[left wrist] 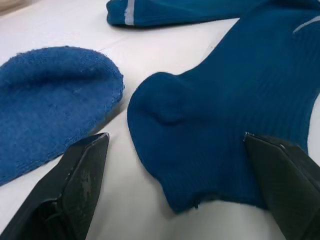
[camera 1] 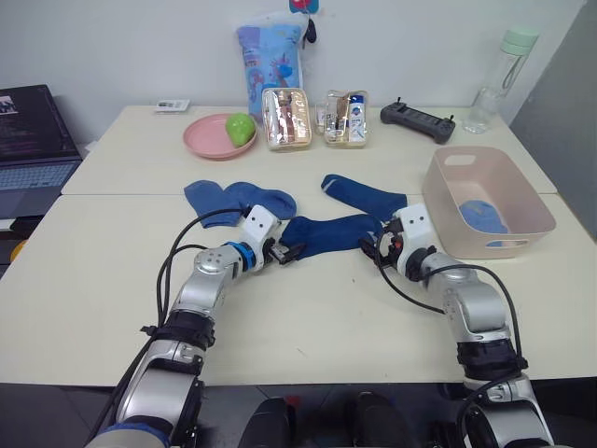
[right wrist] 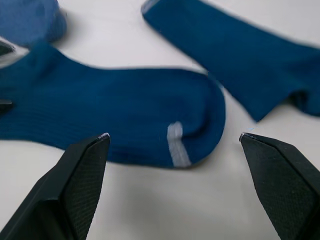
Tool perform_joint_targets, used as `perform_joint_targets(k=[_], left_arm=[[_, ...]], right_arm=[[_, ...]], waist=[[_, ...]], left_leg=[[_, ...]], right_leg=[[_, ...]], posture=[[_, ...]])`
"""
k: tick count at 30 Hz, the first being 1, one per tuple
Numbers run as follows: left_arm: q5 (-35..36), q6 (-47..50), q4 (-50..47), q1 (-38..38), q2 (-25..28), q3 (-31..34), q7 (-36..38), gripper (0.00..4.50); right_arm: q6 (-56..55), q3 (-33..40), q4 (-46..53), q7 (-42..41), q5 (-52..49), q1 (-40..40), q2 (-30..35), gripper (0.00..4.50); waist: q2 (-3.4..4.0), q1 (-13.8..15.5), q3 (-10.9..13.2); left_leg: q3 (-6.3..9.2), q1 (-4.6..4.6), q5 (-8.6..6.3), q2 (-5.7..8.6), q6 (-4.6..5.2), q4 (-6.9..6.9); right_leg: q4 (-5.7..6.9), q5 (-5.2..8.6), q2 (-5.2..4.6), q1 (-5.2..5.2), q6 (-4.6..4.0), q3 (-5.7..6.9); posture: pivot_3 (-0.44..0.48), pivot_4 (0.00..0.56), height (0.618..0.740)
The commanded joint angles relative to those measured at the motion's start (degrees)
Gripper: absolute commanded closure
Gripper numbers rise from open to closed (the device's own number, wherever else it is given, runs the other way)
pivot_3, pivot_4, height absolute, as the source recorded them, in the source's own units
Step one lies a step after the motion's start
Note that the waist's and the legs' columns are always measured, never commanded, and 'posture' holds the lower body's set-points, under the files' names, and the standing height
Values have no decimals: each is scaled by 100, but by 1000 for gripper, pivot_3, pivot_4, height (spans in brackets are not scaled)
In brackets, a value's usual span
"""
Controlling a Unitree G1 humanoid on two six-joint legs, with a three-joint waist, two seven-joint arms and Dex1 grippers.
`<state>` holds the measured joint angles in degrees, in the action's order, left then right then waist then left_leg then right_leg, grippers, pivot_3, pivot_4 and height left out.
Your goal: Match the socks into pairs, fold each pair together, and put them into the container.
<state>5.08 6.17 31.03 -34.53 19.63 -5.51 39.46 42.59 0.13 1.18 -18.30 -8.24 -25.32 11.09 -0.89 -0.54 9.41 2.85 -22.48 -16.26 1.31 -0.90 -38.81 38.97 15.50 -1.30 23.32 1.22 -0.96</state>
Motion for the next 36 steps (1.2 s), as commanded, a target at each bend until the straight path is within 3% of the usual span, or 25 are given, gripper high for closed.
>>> perform_joint_targets(k=[1, 11, 14, 20, 27, 36], left_arm=[[-96, 163, -49, -28, 27, -65, 52, 624], [137, 339, -323, 18, 28, 98, 271, 3738], [252, 497, -629, 171, 48, 105, 406, 4472], [643, 1272, -1980, 788, 440, -3, 1102, 4472], [1936, 3017, -4557, 2052, 1252, -174, 1971, 4472], [2040, 3297, -4876, 2232, 1099, -307, 1515, 4472]], right_arm=[[-28, 101, 5, 171, -112, -236, -186, 1003], [-203, 102, -57, 265, -99, -207, -276, 4500], [-158, 67, 241, 73, -244, -73, -247, 4500], [460, -17, 1292, -221, -565, 342, 37, 4500], [1136, -345, 2206, -624, -1069, 493, 347, 4500], [872, -816, 1677, -820, -958, 116, 457, 4500]], waist=[[1, -3, -1], [2, -77, -1], [2, -96, -1], [2, -107, -1], [5, -125, 1], [5, -112, 1]], left_leg=[[0, 0, 0, 0, 0, 0], [4, 1, 0, -1, 0, 0], [5, 0, 0, -2, 0, 0], [9, -3, 0, -4, 0, 2], [12, -1, -1, -8, 0, 7], [14, 1, -1, -3, 0, 5]], right_leg=[[0, 0, 0, 0, 0, -1], [2, 0, 0, 0, 0, 2], [1, 0, 0, 0, 0, 1], [-1, 0, -1, 1, 0, 2], [-3, 1, -2, -1, -1, 2], [-4, 1, -3, -5, -1, 7]], posture=[[0, 150, 740], [0, 150, 740], [0, 150, 740], [0, 150, 740], [0, 150, 740], [0, 150, 740]])
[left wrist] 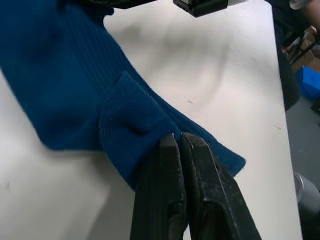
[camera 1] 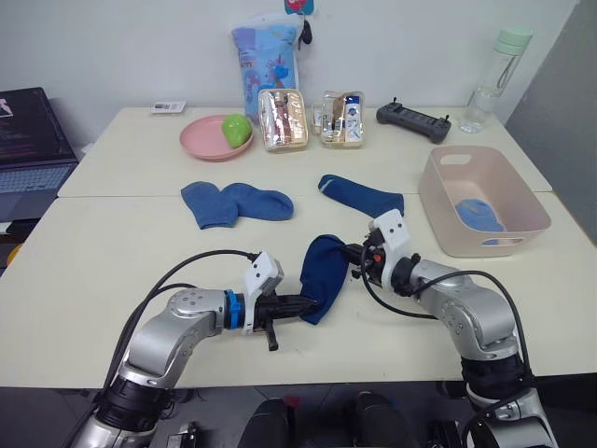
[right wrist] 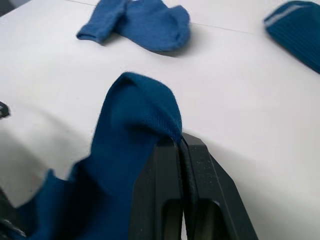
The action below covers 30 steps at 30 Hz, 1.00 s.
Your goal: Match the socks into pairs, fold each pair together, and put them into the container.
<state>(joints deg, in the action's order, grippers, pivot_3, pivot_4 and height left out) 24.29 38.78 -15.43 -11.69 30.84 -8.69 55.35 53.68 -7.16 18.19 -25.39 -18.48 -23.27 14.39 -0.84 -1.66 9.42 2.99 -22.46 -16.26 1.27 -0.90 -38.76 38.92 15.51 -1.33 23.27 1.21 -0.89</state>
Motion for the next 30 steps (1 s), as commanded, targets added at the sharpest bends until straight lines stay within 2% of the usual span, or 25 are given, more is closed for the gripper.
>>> perform_joint_targets(k=[1, 6, 7, 10, 14, 18, 21, 23, 26, 30], left_arm=[[87, -10, -212, -36, -53, -25, -113, 4472], [-33, -232, -56, 44, -274, -126, -323, 4472], [-51, -247, -44, 65, -270, -128, -342, 3998], [-19, -237, -164, 176, -127, -96, -294, 3252], [226, -113, -497, 334, 294, 33, -22, 1968], [785, 189, -756, 413, 803, 321, 465, 714], [857, 145, -411, 139, 1048, 478, 682, 714], [610, -151, 164, -321, 911, 490, 534, 714], [-1, -956, 1427, -1268, 498, 376, 197, 714], [-923, -2204, 3279, -2302, -206, 18, -218, 714]], right_arm=[[-306, -92, -114, -107, 80, -131, 122, 4500], [-741, -183, -695, -67, 280, -391, 8, 4500], [-832, -165, -777, -29, 318, -433, -12, 4500], [-1017, -67, -895, 5, 370, -485, 4, 3824], [-1150, 71, -838, -44, 377, -399, 151, 2421], [-1443, -18, -410, -748, 186, -173, 644, 1032], [-1293, -76, 89, -1380, -154, 18, 1096, 1032], [-1447, -242, 309, -1830, -130, 190, 1541, 1032], [-1855, -483, 618, -2529, -88, 547, 2194, 1032], [-2406, -825, 549, -2835, 152, 860, 2446, 1032]], waist=[[0, 0, 0], [0, -1, 0], [0, -2, 0], [0, -2, 0], [0, -3, 0], [1, 3, 2], [5, 7, 5], [5, 10, 5], [-1, 90, 7], [-12, 108, 8]], left_leg=[[0, 0, 0, 0, 0, 0], [-2, 1, 0, 0, 0, 0], [-3, 0, 0, 0, 0, 0], [0, 0, 0, -2, 0, 1], [-2, -1, 0, -2, 0, 2], [-1, -1, 0, -2, 0, 1], [-1, -3, 0, -1, 1, 1], [0, -1, 0, -1, 1, 1], [5, 0, -1, 2, 1, -1], [-8, -3, -1, 6, 1, -5]], right_leg=[[-1, 0, 0, 0, 0, 0], [0, 0, 0, 0, 0, -2], [0, 0, 0, 1, 0, -2], [1, 0, 1, 2, 0, 0], [0, 0, 1, 3, 0, -2], [-3, 0, 0, 2, 0, -1], [-6, 1, -1, 1, 0, 1], [-4, 1, 0, -1, 0, 3], [-7, 1, 0, -7, 1, 11], [-11, 1, 1, -6, 2, 6]], posture=[[0, 150, 740], [0, 150, 740], [0, 150, 740], [0, 150, 740], [0, 150, 740], [0, 150, 740], [0, 150, 740], [0, 150, 740], [0, 150, 740], [0, 150, 740]])
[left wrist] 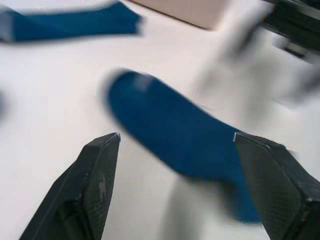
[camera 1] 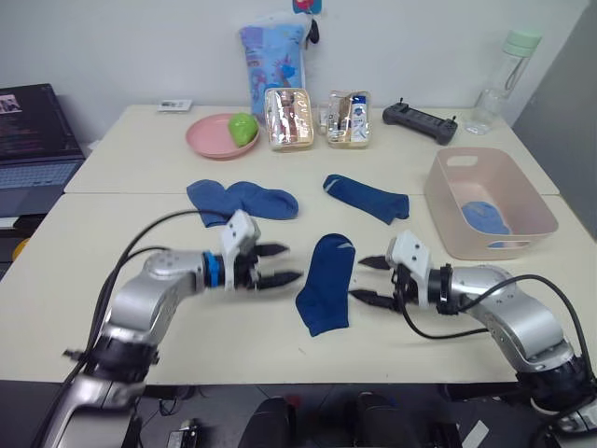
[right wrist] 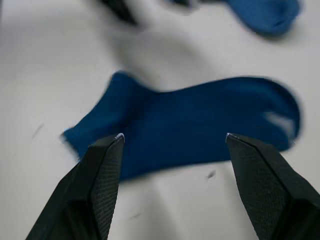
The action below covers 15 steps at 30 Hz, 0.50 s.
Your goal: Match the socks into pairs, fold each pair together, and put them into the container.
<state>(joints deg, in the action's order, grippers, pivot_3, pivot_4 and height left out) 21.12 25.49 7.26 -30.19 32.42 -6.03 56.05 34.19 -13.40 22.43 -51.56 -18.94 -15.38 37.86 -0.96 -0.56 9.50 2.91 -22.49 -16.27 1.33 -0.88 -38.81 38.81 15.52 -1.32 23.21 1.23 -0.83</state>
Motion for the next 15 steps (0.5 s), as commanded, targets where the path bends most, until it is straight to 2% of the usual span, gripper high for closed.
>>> perform_joint_targets(k=[1, 3, 6, 13, 15], left_arm=[[-760, -1130, 1474, -703, -569, -310, -340, 714], [-939, -1545, 2187, -1070, -883, -328, -387, 714], [-1152, -1956, 2960, -1441, -1251, -363, -395, 714], [-1739, -2849, 4321, -1917, -1714, -455, -572, 714], [-1814, -2993, 4532, -2000, -1818, -451, -546, 1100]], right_arm=[[-697, -349, 45, -292, 398, 122, 176, 1032], [-1039, -541, -74, -321, 681, 168, 215, 1032], [-931, -596, -46, -215, 619, 227, 11, 1032], [-1190, -898, -371, 53, 1146, 278, -290, 1032], [-1241, -874, -480, 74, 1168, 280, -383, 1416]], waist=[[-1, -1, 0], [-3, 4, 2], [-6, -9, 4], [-7, -2, 4], [-8, -1, 4]], left_leg=[[-2, 0, 0, -1, 0, -1], [-2, -2, 0, -1, 0, -3], [-2, -6, 0, -3, 0, -4], [2, -6, 0, -2, -1, -5], [3, -7, 0, -2, -1, -5]], right_leg=[[-1, 0, 0, 0, 0, -3], [0, 0, 0, 2, 0, -1], [3, 0, 1, 8, 0, -2], [5, 0, 2, 8, 0, 0], [5, 0, 2, 8, 0, 0]], posture=[[0, 150, 740], [0, 150, 740], [0, 150, 740], [0, 150, 740], [0, 150, 740]])
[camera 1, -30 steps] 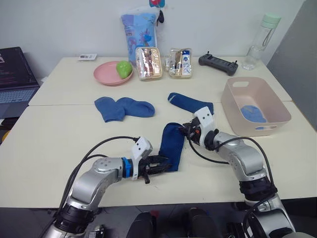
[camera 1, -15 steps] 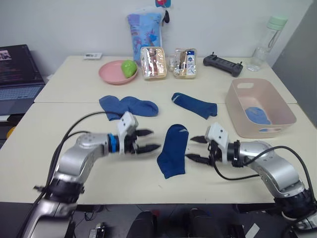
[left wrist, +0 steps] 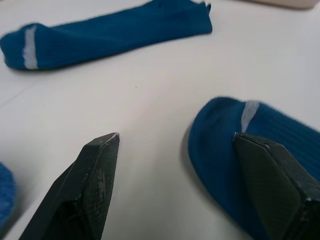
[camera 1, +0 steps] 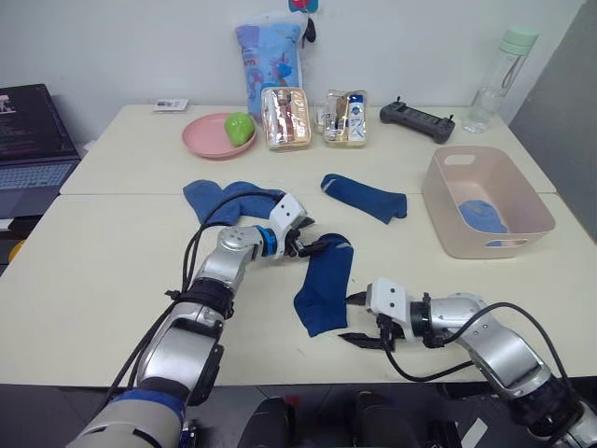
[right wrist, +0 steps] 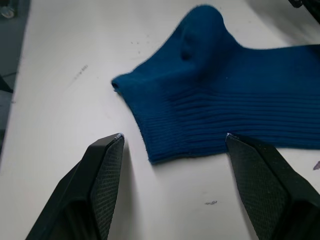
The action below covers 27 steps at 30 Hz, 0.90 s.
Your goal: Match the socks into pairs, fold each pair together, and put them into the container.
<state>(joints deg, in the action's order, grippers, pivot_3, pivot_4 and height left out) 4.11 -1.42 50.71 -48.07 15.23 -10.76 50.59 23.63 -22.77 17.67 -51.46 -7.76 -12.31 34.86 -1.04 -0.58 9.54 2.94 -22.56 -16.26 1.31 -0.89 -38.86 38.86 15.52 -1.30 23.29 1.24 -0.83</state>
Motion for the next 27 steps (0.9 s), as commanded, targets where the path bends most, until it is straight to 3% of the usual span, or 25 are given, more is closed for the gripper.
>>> perform_joint_targets(k=[1, 9, 11, 17, 21, 27], left_arm=[[-135, -355, 254, -233, -137, 31, 29, 1293], [-121, -489, 441, -268, -185, 223, 7, 3816], [-106, -442, 365, -204, -163, 258, 74, 4473], [160, 256, -676, 371, 69, 555, 77, 4473], [594, 1373, -2876, 1678, 458, 635, 292, 4473], [1271, 3053, -5480, 2921, 588, 899, -330, 4473]], right_arm=[[-232, 69, -42, 87, 84, -26, -103, 1608], [-358, 326, -67, 16, 82, 130, 51, 4466], [-339, 407, -5, -1, 20, 179, 87, 4500], [-40, 777, 225, -144, -234, 259, 370, 4500], [-96, 1071, -7, -360, -355, 96, 576, 4500], [-129, 1265, -433, -1161, -746, -290, 916, 4500]], waist=[[0, 9, 0], [0, 17, 0], [-1, 18, 0], [-1, 2, 0], [0, -75, -1], [0, -70, -1]], left_leg=[[1, 0, 0, 0, 0, 0], [1, 0, 0, 1, 0, -1], [1, 0, 0, 1, 0, -1], [1, 2, 0, 0, 0, -1], [4, 4, 0, -4, 0, 2], [8, 6, 0, -5, -1, -1]], right_leg=[[0, 0, 0, 0, 0, 1], [1, 0, 0, 0, 0, 1], [1, 0, 0, -1, 0, 2], [3, 0, 1, -1, 0, -3], [4, 0, 0, 0, 0, -9], [6, -1, -6, -7, -1, -4]], posture=[[0, 150, 740], [0, 150, 740], [0, 150, 740], [0, 150, 740], [0, 150, 740], [0, 150, 740]])
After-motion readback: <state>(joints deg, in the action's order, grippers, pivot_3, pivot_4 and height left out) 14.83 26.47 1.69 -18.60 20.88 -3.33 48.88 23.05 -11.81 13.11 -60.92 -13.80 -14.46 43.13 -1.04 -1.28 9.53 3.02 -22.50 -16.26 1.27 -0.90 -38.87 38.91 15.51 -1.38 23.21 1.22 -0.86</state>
